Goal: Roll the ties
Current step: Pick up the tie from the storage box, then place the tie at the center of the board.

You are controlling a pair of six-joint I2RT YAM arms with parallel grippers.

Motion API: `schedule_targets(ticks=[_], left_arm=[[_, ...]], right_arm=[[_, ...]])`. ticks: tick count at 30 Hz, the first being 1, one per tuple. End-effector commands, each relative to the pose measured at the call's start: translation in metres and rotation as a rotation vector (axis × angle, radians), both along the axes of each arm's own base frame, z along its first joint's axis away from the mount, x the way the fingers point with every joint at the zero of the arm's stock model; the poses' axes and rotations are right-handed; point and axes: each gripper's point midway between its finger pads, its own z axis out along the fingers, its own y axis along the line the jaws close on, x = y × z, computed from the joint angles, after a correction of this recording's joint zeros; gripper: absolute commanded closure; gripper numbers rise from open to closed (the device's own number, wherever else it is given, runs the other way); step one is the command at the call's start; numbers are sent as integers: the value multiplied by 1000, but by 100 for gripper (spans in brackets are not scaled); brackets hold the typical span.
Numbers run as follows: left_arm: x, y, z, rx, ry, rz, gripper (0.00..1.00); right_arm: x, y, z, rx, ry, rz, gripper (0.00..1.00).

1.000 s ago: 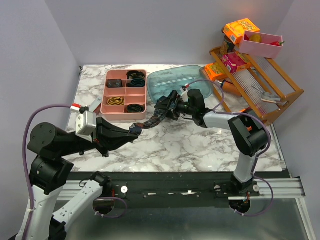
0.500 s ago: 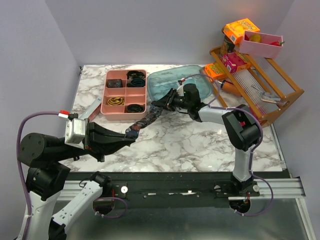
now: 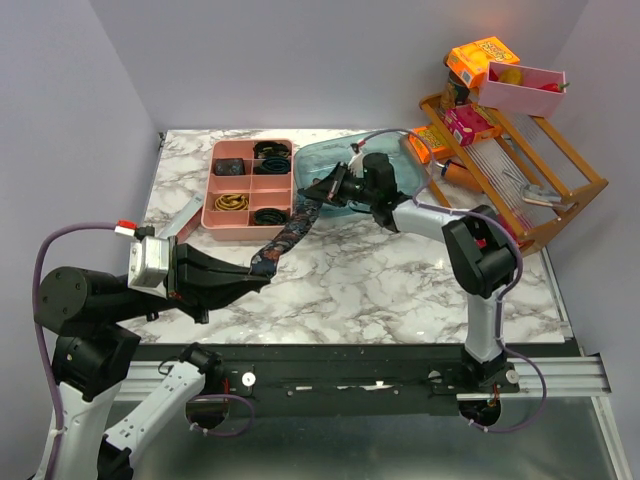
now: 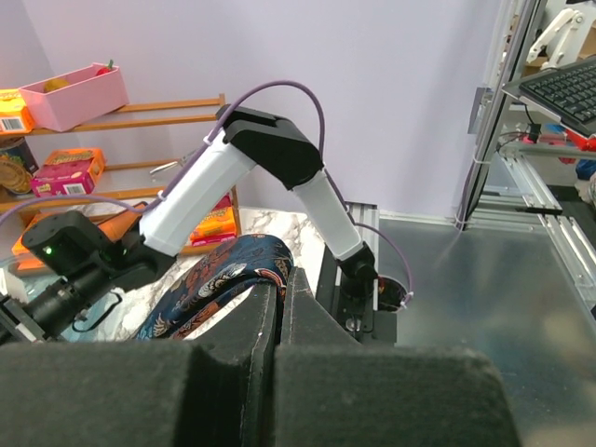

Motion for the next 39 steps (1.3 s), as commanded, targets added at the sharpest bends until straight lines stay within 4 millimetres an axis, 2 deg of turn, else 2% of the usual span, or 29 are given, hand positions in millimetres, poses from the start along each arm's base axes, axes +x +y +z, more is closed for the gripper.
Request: schedule_targets(ticks=[1,2,5,6,7,8,9,10,11,12,14,15,16,17,18,19,20,21,22,23,24,25,27,30,32,34,37,38,39], left_arm=[[-4,4,6,-17,-52,16,100],[2,4,5,-19,-46,39,100],[19,4,0,-22,-15,111,100],[25,3,-3,-20,0,127,100],[32,2,-5,-17,14,145,100],[40,0,-11,-12,36,156,100],[47,-1,-11,-21,46,173,100],[54,-4,-14,-20,62,177,100],[61,-8,-23,-16,88,176,100],[65,-10,-21,-33,92,172,100],[77,-18,-35,-29,134,161,100],[81,-20,-34,-44,129,154,100],[87,-25,-39,-40,150,145,100],[92,-29,-48,-29,171,136,100],[95,-31,-49,-32,169,128,100],[100,-36,-55,-24,198,110,100],[104,-39,-63,-13,218,103,100],[106,-41,-67,-7,232,99,100],[111,-44,-74,6,252,97,100],[113,-45,-75,5,239,94,100],[116,-47,-83,16,256,95,100],[120,-49,-90,28,271,97,100],[126,-50,-106,62,301,108,100],[131,-52,-131,122,355,109,100],[135,-53,-145,151,393,118,100],[140,-53,-160,185,438,139,100],[141,-50,-176,228,478,160,100],[141,-49,-180,239,489,167,100],[140,-47,-188,262,516,173,100]], right_arm=[[11,-29,52,-51,-181,-92,100],[8,-36,47,-76,-177,-105,100],[3,-62,73,-100,-256,-172,100],[0,-74,64,-124,-248,-195,100],[-1,-82,65,-141,-261,-218,100],[-7,-90,85,-127,-300,-234,100],[-13,-99,75,-146,-286,-246,100],[-16,-106,80,-157,-309,-265,99],[-24,-114,93,-155,-337,-283,99],[-29,-120,97,-165,-347,-298,100],[-38,-136,83,-217,-325,-337,99],[-46,-145,97,-207,-351,-363,99],[-48,-153,95,-225,-350,-389,99],[-56,-162,79,-258,-319,-400,100],[-62,-174,83,-258,-329,-430,99],[-66,-183,79,-269,-323,-457,100],[-75,-193,57,-300,-283,-465,99],[-79,-202,51,-310,-272,-486,99],[-86,-211,59,-299,-290,-520,99],[-92,-217,49,-318,-273,-535,99],[-100,-224,34,-342,-251,-545,99],[-105,-231,34,-346,-257,-569,99],[-115,-244,10,-402,-206,-598,100],[-129,-255,-11,-438,-159,-618,100],[-140,-261,-33,-464,-98,-622,100],[-151,-261,-54,-471,-40,-603,100],[-161,-261,-71,-471,20,-591,99],[-170,-263,-85,-492,65,-581,99],[-173,-263,-90,-489,84,-576,99]])
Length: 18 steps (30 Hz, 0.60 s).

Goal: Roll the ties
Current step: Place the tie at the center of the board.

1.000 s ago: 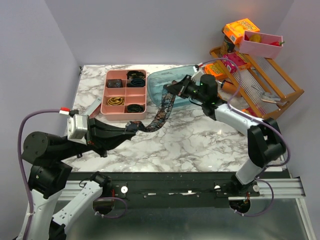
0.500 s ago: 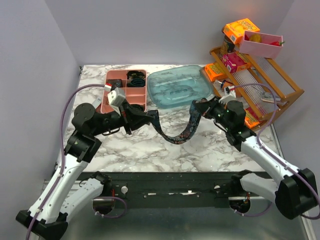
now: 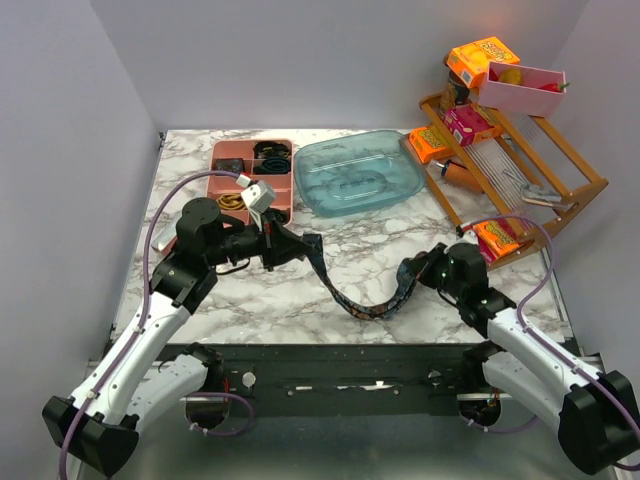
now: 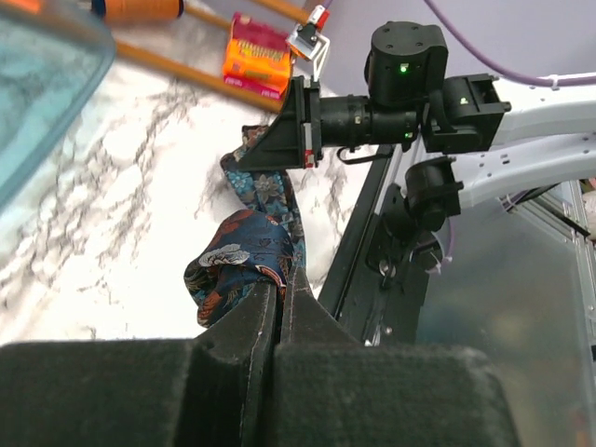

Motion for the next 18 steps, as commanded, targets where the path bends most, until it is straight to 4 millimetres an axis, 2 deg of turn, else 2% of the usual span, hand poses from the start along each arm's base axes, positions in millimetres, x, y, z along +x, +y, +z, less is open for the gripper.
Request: schedule_targets(ticks=[1,7,8,12,15,16,18], left_arm=[[-1,8,-32,102,56,30,100],[-1,19,-51,199,91,64,100],[1,21,-53,213,85,75,100],[1,26,-62,250,95,96,100],[1,28,-59,247,82,106,100],[0,28,-56,242,68,110,100],[0,30,-50,237,53,123,100]], right_arm=[[-22,-6,-34,22,136,-35,99],[-39,-2,-54,41,212,-5,95],[-42,-1,-57,42,231,4,84],[-48,1,-59,36,252,28,65],[-50,2,-58,27,256,46,46],[-49,2,-57,27,254,50,45],[-52,4,-57,24,263,69,35]])
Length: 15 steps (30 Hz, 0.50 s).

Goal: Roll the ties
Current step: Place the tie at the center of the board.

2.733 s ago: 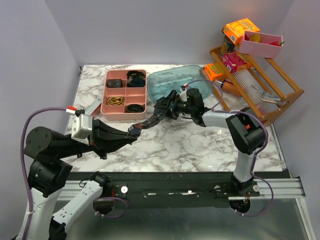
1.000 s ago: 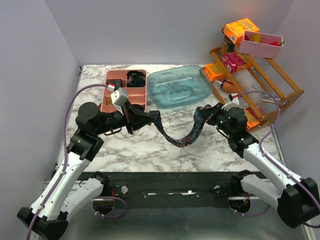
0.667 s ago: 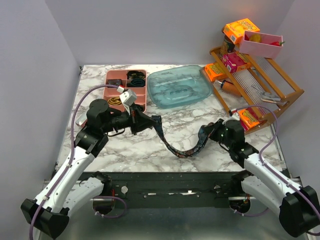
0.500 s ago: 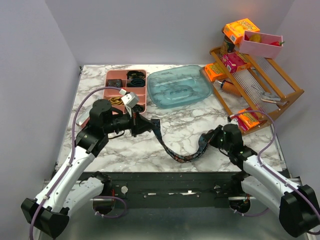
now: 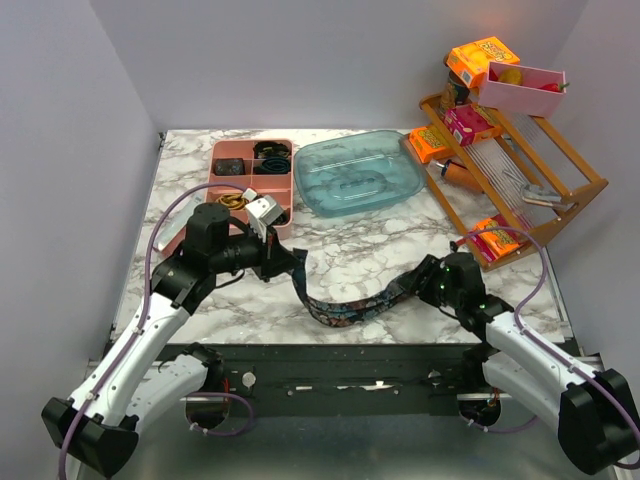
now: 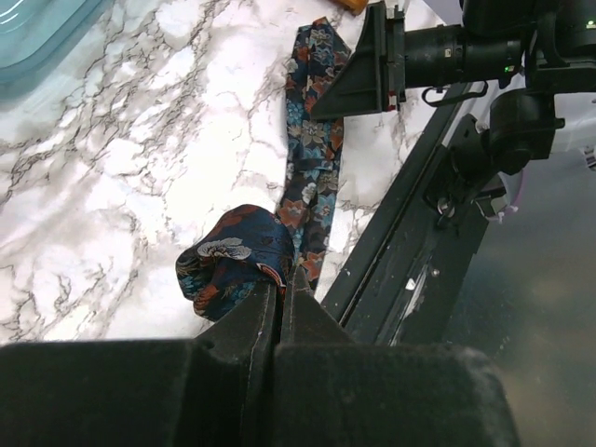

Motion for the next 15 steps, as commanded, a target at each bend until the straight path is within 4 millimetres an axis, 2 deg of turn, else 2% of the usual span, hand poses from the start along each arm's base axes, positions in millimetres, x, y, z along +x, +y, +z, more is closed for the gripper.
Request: schedule_targets(ticks=[1,2,3,5,7,12,15], left_arm=[[1,9,21,5,-89,42,100],[1,10,23,5,-97,45,100],[1,10,28,-1,-112,49,100],[1,12,32,-2,-125,62,100],[1,13,27,9,-112,66,100],[2,18,6,57,-48,89,100],[3,20,-2,68,-22,115,100]], right_arm=[[-11,2,-4,-11,40,49,34],[-12,2,-3,-13,44,56,27],[-12,3,-3,-15,46,64,27],[-15,5,-2,-20,58,91,17],[-16,7,2,-26,60,118,10],[-30,15,9,-25,93,227,4],[-28,20,23,-33,59,282,4]])
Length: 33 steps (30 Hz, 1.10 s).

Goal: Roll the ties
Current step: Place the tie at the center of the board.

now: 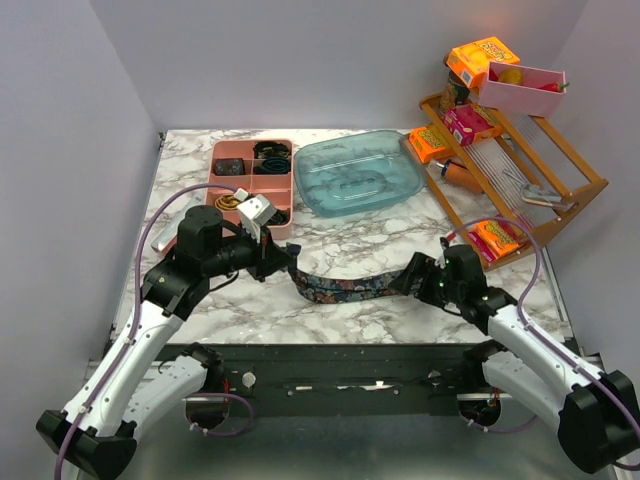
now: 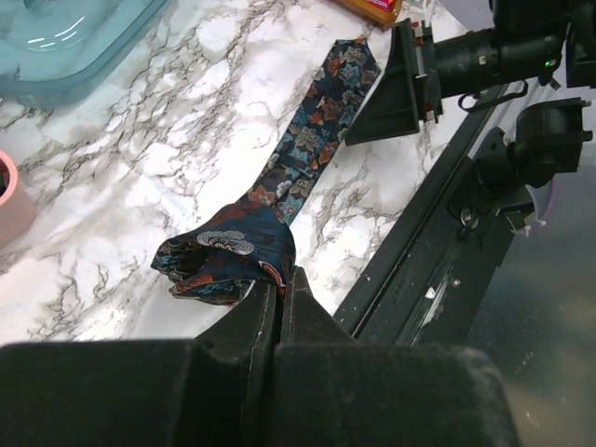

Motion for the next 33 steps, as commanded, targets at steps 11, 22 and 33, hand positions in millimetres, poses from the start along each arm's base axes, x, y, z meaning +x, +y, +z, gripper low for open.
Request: schedule_targets(ticks=[11,22,33], left_arm=[[11,24,-34,145,129,161,100],[9,44,-41,267,271,279,100],[-13,70,-71,407,472,391,99]], right_arm=[[40,37,40,-117,-110,291,28],[33,109,17,-295,-80,575,97],[22,113,-35,-404,73,630,100]])
